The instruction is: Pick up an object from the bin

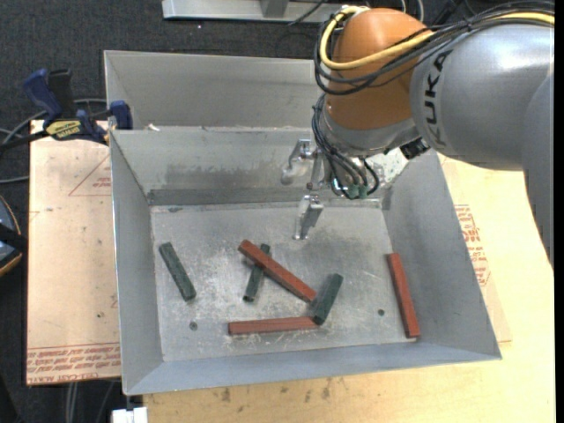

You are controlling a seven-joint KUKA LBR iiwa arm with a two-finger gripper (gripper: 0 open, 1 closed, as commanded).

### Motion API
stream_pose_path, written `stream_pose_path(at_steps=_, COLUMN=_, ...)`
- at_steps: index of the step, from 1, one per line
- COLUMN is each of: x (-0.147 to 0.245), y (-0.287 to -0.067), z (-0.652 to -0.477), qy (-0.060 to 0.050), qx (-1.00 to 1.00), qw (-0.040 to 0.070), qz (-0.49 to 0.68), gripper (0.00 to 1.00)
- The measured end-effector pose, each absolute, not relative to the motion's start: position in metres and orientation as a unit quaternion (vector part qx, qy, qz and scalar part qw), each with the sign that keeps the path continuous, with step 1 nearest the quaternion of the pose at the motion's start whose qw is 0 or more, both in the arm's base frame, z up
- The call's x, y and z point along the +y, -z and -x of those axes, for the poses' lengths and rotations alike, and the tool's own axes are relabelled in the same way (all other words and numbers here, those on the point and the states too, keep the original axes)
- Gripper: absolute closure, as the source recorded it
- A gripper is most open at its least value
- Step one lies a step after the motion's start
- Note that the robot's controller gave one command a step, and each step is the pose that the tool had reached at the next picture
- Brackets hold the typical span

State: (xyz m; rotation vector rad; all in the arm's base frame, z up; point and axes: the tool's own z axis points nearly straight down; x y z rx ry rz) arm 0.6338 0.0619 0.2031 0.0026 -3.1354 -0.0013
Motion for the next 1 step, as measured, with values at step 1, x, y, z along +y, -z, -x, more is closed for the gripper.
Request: stream_pose_path(at_steps=1, x=0.0617, y=-0.2082, z=-0.6355, qy=0.001, qx=-1.000, qw=-0.001, qz=0.000, gripper=0.00)
